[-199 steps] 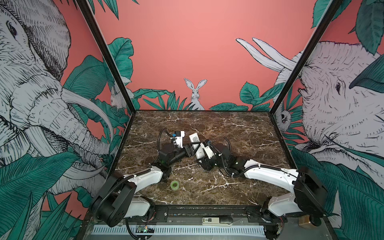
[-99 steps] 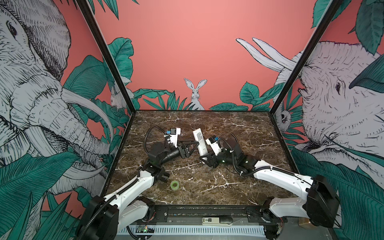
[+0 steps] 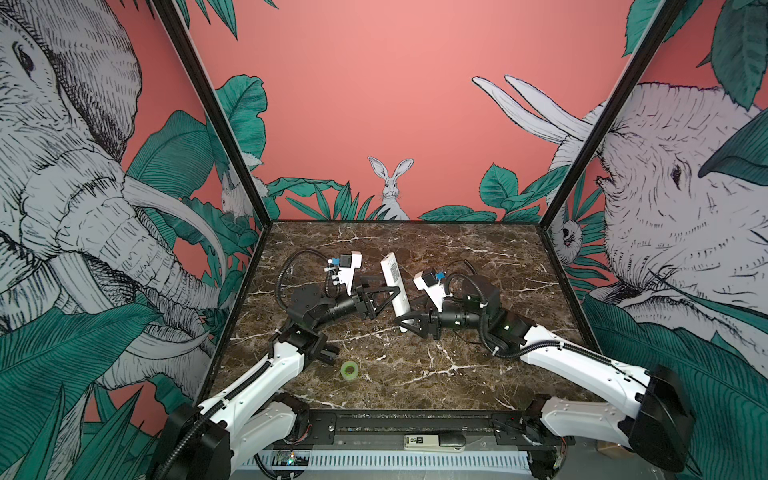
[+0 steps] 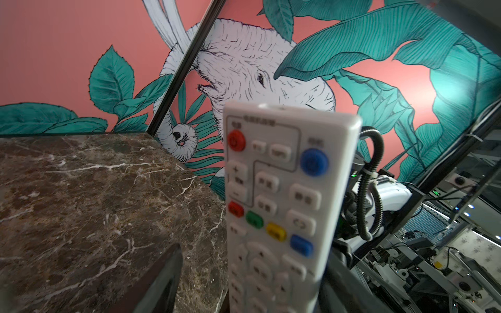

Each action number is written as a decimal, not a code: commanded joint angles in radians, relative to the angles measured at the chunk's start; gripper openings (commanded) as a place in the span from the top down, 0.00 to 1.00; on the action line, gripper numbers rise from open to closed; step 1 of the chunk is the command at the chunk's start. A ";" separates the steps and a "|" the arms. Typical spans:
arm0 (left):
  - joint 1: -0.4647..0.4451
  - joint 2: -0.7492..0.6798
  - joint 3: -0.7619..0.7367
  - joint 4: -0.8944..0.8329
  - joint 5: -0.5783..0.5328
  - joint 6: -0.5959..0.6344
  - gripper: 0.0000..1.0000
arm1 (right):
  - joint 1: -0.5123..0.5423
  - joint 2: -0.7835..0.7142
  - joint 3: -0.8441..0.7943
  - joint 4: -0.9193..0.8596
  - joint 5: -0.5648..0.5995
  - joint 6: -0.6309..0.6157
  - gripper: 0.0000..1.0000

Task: Load the batteries into the remote control
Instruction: 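Open the right gripper and draw it back from the closed remote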

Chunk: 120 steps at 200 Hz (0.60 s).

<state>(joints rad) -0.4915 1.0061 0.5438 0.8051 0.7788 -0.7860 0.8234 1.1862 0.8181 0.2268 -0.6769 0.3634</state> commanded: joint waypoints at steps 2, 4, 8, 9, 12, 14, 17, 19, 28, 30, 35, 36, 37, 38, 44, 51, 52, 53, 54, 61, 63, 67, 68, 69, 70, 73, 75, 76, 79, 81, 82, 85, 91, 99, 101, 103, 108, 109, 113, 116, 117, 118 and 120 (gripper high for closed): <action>0.005 -0.012 0.031 0.123 0.063 -0.046 0.24 | -0.007 -0.017 0.020 0.096 -0.105 -0.002 0.91; 0.005 -0.012 0.031 0.127 0.066 -0.048 0.24 | -0.007 -0.016 0.021 0.099 -0.108 -0.001 0.91; 0.005 -0.012 0.033 0.136 0.071 -0.051 0.24 | -0.007 -0.014 0.022 0.103 -0.117 0.001 0.91; 0.005 -0.013 0.033 0.138 0.073 -0.052 0.24 | -0.007 -0.014 0.022 0.104 -0.119 0.003 0.91; 0.005 -0.012 0.035 0.145 0.076 -0.055 0.24 | -0.008 -0.012 0.024 0.108 -0.126 0.005 0.91; 0.005 -0.013 0.035 0.149 0.078 -0.057 0.24 | -0.009 -0.010 0.023 0.110 -0.130 0.007 0.91; 0.005 -0.012 0.035 0.155 0.081 -0.060 0.24 | -0.009 -0.009 0.024 0.113 -0.137 0.008 0.91; 0.005 -0.013 0.036 0.159 0.084 -0.062 0.24 | -0.009 -0.007 0.024 0.115 -0.141 0.009 0.91; 0.005 -0.011 0.038 0.174 0.094 -0.071 0.24 | -0.008 -0.002 0.025 0.121 -0.157 0.012 0.91; 0.005 -0.011 0.039 0.177 0.096 -0.072 0.24 | -0.010 -0.001 0.026 0.121 -0.159 0.013 0.91; 0.006 -0.009 0.043 0.181 0.102 -0.077 0.24 | -0.010 0.001 0.027 0.124 -0.168 0.015 0.91; 0.005 -0.010 0.043 0.182 0.104 -0.077 0.24 | -0.010 0.002 0.027 0.123 -0.169 0.015 0.91; 0.005 -0.010 0.043 0.182 0.104 -0.078 0.24 | -0.011 0.002 0.027 0.125 -0.170 0.015 0.91; 0.005 -0.009 0.043 0.183 0.104 -0.078 0.24 | -0.012 0.002 0.027 0.125 -0.172 0.015 0.91; 0.005 -0.006 0.046 0.188 0.111 -0.082 0.24 | -0.012 0.004 0.029 0.131 -0.180 0.018 0.91; 0.005 -0.005 0.048 0.191 0.118 -0.085 0.24 | -0.014 0.005 0.028 0.141 -0.188 0.025 0.91; 0.005 -0.004 0.047 0.192 0.118 -0.086 0.24 | -0.014 0.005 0.027 0.144 -0.190 0.027 0.91; 0.005 -0.004 0.047 0.193 0.119 -0.086 0.24 | -0.015 0.005 0.027 0.146 -0.191 0.027 0.91; 0.005 -0.004 0.048 0.193 0.123 -0.085 0.24 | -0.015 0.005 0.028 0.146 -0.192 0.028 0.91; 0.005 0.000 0.050 0.199 0.126 -0.089 0.25 | -0.016 0.006 0.029 0.156 -0.199 0.037 0.91; 0.005 0.000 0.050 0.201 0.128 -0.090 0.25 | -0.016 0.008 0.029 0.159 -0.201 0.038 0.91; 0.004 0.003 0.051 0.204 0.130 -0.092 0.25 | -0.016 0.008 0.029 0.163 -0.204 0.042 0.91; 0.004 0.003 0.051 0.205 0.130 -0.093 0.25 | -0.016 0.009 0.031 0.163 -0.205 0.043 0.91; 0.004 0.004 0.051 0.206 0.131 -0.093 0.25 | -0.016 0.009 0.030 0.164 -0.206 0.043 0.91; 0.004 0.004 0.051 0.207 0.132 -0.093 0.25 | -0.016 0.009 0.030 0.164 -0.207 0.044 0.91; 0.004 0.005 0.052 0.208 0.132 -0.094 0.25 | -0.016 0.011 0.030 0.166 -0.209 0.045 0.91; 0.004 0.006 0.053 0.209 0.134 -0.096 0.25 | -0.016 0.012 0.031 0.168 -0.211 0.046 0.91; 0.004 0.007 0.053 0.211 0.134 -0.096 0.25 | -0.016 0.011 0.032 0.168 -0.212 0.047 0.91; 0.003 0.008 0.053 0.214 0.135 -0.097 0.25 | -0.017 0.010 0.030 0.170 -0.214 0.049 0.91; 0.002 0.009 0.055 0.215 0.136 -0.099 0.25 | -0.018 0.011 0.030 0.174 -0.214 0.050 0.91; 0.002 0.009 0.055 0.216 0.137 -0.099 0.25 | -0.018 0.012 0.030 0.174 -0.215 0.050 0.91; 0.002 0.010 0.055 0.219 0.139 -0.100 0.25 | -0.018 0.013 0.030 0.176 -0.216 0.052 0.91; 0.001 0.013 0.055 0.227 0.143 -0.104 0.25 | -0.018 0.015 0.030 0.180 -0.221 0.055 0.91; -0.001 0.016 0.057 0.234 0.147 -0.107 0.26 | -0.019 0.019 0.031 0.183 -0.227 0.056 0.91; -0.001 0.017 0.058 0.235 0.146 -0.106 0.26 | -0.020 0.020 0.032 0.183 -0.229 0.055 0.91; -0.002 0.018 0.058 0.234 0.147 -0.107 0.26 | -0.020 0.021 0.032 0.183 -0.230 0.057 0.91; -0.003 0.019 0.059 0.235 0.151 -0.107 0.26 | -0.019 0.024 0.034 0.184 -0.234 0.058 0.91; -0.003 0.019 0.059 0.235 0.150 -0.107 0.26 | -0.019 0.026 0.034 0.186 -0.236 0.058 0.91; -0.005 0.020 0.062 0.235 0.153 -0.107 0.26 | -0.020 0.028 0.036 0.187 -0.239 0.061 0.91; -0.007 0.021 0.061 0.235 0.154 -0.107 0.27 | -0.020 0.031 0.037 0.188 -0.242 0.061 0.91; -0.007 0.021 0.061 0.235 0.155 -0.107 0.27 | -0.020 0.031 0.037 0.189 -0.242 0.062 0.91; -0.007 0.021 0.062 0.235 0.155 -0.107 0.27 | -0.019 0.032 0.038 0.189 -0.243 0.063 0.91; -0.008 0.022 0.062 0.235 0.156 -0.107 0.27 | -0.019 0.033 0.039 0.191 -0.244 0.064 0.91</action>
<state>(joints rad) -0.4923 1.0267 0.5739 0.9802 0.8997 -0.8738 0.8093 1.2060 0.8181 0.3256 -0.8658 0.4164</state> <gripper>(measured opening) 0.738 0.497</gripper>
